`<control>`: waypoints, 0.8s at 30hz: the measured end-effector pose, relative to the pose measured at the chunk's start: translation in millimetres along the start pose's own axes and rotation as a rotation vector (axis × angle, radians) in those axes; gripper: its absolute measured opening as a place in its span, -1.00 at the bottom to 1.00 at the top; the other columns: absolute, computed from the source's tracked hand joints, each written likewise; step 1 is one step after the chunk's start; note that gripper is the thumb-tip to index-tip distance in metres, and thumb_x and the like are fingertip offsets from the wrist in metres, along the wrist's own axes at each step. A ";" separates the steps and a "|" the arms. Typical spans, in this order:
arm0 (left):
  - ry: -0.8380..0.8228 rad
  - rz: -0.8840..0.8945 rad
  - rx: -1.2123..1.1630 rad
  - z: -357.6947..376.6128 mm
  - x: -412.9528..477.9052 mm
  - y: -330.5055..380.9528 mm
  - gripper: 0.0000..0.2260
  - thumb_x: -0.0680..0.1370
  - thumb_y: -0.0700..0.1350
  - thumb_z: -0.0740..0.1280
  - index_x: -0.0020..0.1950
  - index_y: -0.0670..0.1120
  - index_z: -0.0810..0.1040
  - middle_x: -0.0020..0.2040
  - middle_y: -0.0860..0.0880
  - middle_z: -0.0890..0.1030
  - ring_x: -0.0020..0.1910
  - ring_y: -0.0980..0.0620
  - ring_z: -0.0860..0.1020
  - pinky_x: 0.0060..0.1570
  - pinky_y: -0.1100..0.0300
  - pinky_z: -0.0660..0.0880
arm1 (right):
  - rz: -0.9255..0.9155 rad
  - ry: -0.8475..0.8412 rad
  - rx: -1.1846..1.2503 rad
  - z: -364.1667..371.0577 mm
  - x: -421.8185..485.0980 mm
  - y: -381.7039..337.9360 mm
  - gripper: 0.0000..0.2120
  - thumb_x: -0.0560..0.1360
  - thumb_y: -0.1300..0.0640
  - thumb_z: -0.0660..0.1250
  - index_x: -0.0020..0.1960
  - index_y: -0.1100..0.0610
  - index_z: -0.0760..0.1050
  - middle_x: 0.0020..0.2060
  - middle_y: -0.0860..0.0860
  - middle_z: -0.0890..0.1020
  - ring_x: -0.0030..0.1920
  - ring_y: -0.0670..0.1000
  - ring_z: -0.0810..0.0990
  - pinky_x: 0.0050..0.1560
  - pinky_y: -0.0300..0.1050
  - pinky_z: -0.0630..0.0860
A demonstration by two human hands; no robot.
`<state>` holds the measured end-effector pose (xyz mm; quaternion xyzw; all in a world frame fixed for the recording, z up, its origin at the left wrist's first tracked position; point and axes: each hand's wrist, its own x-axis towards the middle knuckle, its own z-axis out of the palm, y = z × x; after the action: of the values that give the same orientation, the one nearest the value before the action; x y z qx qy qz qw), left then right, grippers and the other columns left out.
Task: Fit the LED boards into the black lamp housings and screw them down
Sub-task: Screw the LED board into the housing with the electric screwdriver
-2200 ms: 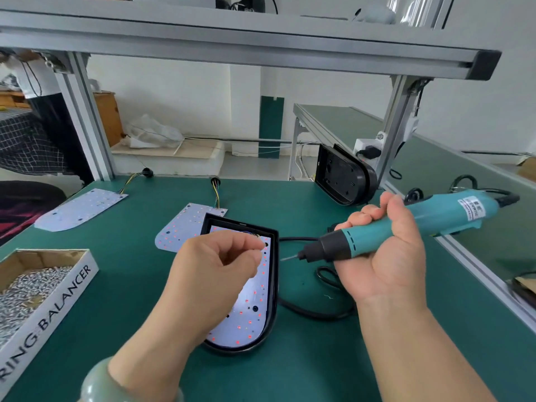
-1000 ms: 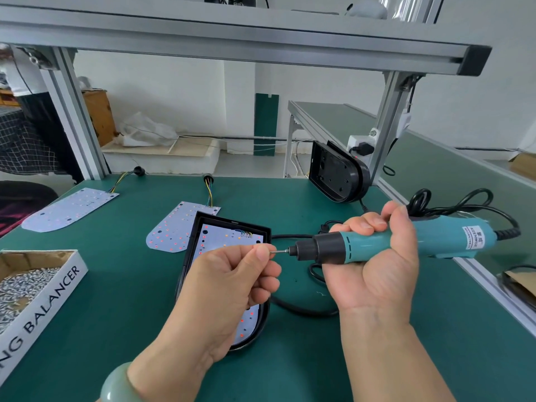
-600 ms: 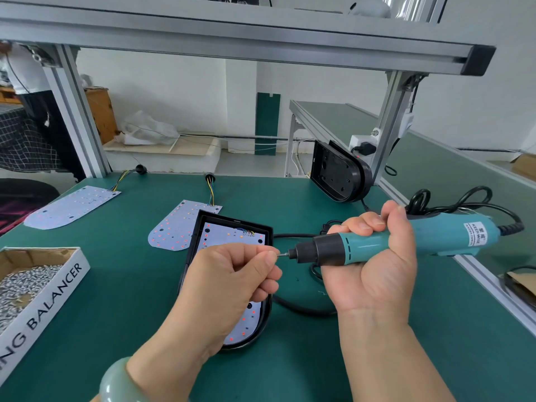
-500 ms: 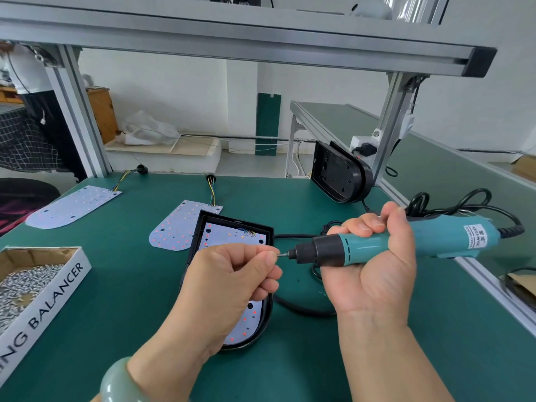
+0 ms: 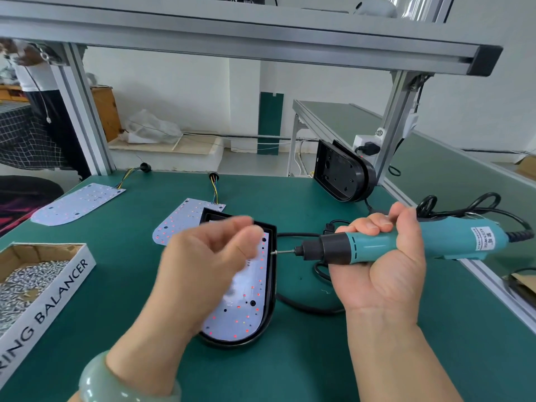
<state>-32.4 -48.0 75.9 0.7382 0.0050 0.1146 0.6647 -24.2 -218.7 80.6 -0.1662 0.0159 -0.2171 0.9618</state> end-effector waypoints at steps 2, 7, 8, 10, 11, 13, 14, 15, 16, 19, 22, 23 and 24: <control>0.217 0.099 0.213 -16.6 11.6 -2.5 -0.81 0.43 0.01 0.46 0.03 0.07 0.63 -0.23 0.18 0.67 -0.33 0.33 0.55 -0.36 0.45 0.45 | 0.006 0.007 -0.033 -0.1 0.0 0.8 -0.84 0.50 0.02 0.36 -0.23 -0.04 0.44 -0.42 -0.14 0.40 -0.45 -0.16 0.38 -0.34 -0.26 0.40; -0.107 -0.320 0.425 -48.1 30.4 -23.1 -0.48 0.39 0.10 0.50 0.29 -0.03 0.52 0.02 0.03 0.66 -0.05 0.01 0.63 0.02 0.02 0.53 | 0.035 -0.026 -0.158 -2.4 -3.6 10.6 -0.88 0.52 0.02 0.35 -0.14 -0.05 0.42 -0.41 -0.15 0.39 -0.44 -0.15 0.37 -0.27 -0.25 0.34; -0.231 -0.389 0.373 -47.2 28.6 -24.7 -0.54 0.34 0.10 0.54 0.17 -0.01 0.59 -0.03 0.01 0.70 -0.08 -0.02 0.67 0.05 -0.07 0.57 | 0.037 -0.037 -0.186 -3.4 -4.5 13.6 -0.88 0.52 0.02 0.35 -0.13 -0.05 0.41 -0.41 -0.15 0.39 -0.45 -0.15 0.37 -0.27 -0.25 0.33; -0.338 -0.430 0.344 -41.1 25.4 -26.1 -0.61 0.24 0.09 0.49 0.01 -0.02 0.64 -0.09 -0.05 0.72 -0.11 -0.07 0.69 0.04 -0.13 0.59 | 0.043 -0.061 -0.235 -4.2 -6.9 19.9 -0.89 0.48 0.03 0.37 -0.13 -0.04 0.43 -0.42 -0.14 0.39 -0.45 -0.15 0.37 -0.29 -0.26 0.34; -0.341 -0.408 0.377 -37.2 26.3 -28.4 -0.63 0.22 0.06 0.44 -0.03 -0.05 0.65 -0.10 -0.09 0.71 -0.12 -0.12 0.68 0.03 -0.12 0.59 | 0.047 -0.075 -0.256 -4.2 -8.3 23.0 -0.89 0.45 0.03 0.38 -0.13 -0.04 0.44 -0.42 -0.14 0.39 -0.46 -0.14 0.37 -0.31 -0.26 0.35; -0.321 -0.353 0.449 -29.4 28.3 -32.3 -0.68 0.21 -0.02 0.43 -0.10 -0.13 0.65 -0.13 -0.16 0.70 -0.23 -0.15 0.63 -0.09 -0.01 0.57 | 0.052 -0.102 -0.292 -3.9 -11.1 28.5 -0.86 0.35 0.02 0.41 -0.14 -0.03 0.47 -0.42 -0.12 0.39 -0.46 -0.13 0.37 -0.33 -0.26 0.35; -0.304 -0.341 0.478 -26.8 28.6 -34.1 -0.74 0.25 -0.05 0.46 -0.13 -0.16 0.65 -0.19 -0.16 0.69 -0.32 -0.11 0.58 -0.18 0.09 0.53 | 0.052 -0.111 -0.302 -3.9 -12.5 30.9 -0.84 0.32 0.02 0.42 -0.14 -0.03 0.48 -0.42 -0.11 0.39 -0.46 -0.13 0.36 -0.33 -0.26 0.34; -0.285 -0.337 0.500 -24.6 29.2 -35.6 -0.80 0.31 -0.09 0.48 -0.16 -0.18 0.63 -0.26 -0.14 0.67 -0.39 -0.07 0.53 -0.24 0.15 0.47 | 0.051 -0.116 -0.306 -4.0 -13.5 32.9 -0.82 0.29 0.02 0.42 -0.14 -0.03 0.48 -0.41 -0.11 0.39 -0.45 -0.12 0.35 -0.32 -0.26 0.33; -0.266 -0.336 0.517 -22.7 29.7 -36.7 -0.84 0.36 -0.12 0.47 -0.17 -0.20 0.62 -0.30 -0.13 0.64 -0.42 -0.05 0.49 -0.28 0.18 0.42 | 0.051 -0.118 -0.308 -4.0 -14.1 34.5 -0.80 0.28 0.02 0.43 -0.14 -0.02 0.48 -0.41 -0.10 0.38 -0.44 -0.12 0.34 -0.31 -0.25 0.32; -0.238 -0.332 0.535 -19.0 31.6 -39.4 -0.79 0.41 -0.14 0.45 -0.12 -0.29 0.58 -0.31 -0.14 0.60 -0.39 -0.06 0.45 -0.28 0.18 0.38 | 0.057 -0.125 -0.336 -4.7 -14.8 37.1 -0.81 0.29 0.04 0.42 -0.13 -0.02 0.48 -0.41 -0.10 0.38 -0.42 -0.12 0.34 -0.29 -0.25 0.31; -0.222 -0.316 0.568 -17.1 31.5 -38.0 -0.81 0.42 -0.14 0.44 -0.21 -0.25 0.54 -0.35 -0.09 0.54 -0.41 -0.06 0.43 -0.32 0.20 0.35 | 0.062 -0.143 -0.356 -6.0 -14.7 38.5 -0.83 0.31 0.06 0.42 -0.15 -0.02 0.48 -0.42 -0.11 0.37 -0.41 -0.11 0.32 -0.30 -0.24 0.30; -0.216 -0.310 0.577 -16.8 31.3 -37.6 -0.82 0.42 -0.14 0.44 -0.24 -0.22 0.52 -0.37 -0.08 0.52 -0.42 -0.06 0.41 -0.34 0.21 0.33 | 0.064 -0.150 -0.362 -6.6 -14.7 39.2 -0.84 0.32 0.06 0.42 -0.15 -0.02 0.48 -0.42 -0.11 0.37 -0.41 -0.11 0.32 -0.31 -0.25 0.31; -0.211 -0.306 0.578 -16.8 31.1 -37.5 -0.82 0.42 -0.13 0.45 -0.26 -0.20 0.50 -0.38 -0.07 0.51 -0.42 -0.06 0.41 -0.35 0.21 0.32 | 0.067 -0.155 -0.371 -7.1 -14.8 40.4 -0.85 0.33 0.07 0.42 -0.16 -0.02 0.48 -0.42 -0.11 0.38 -0.41 -0.11 0.33 -0.32 -0.26 0.31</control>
<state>0.4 -22.3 45.7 0.8946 0.0791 -0.0694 0.4342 -21.7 -180.3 60.1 -0.3559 -0.0130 -0.1647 0.9198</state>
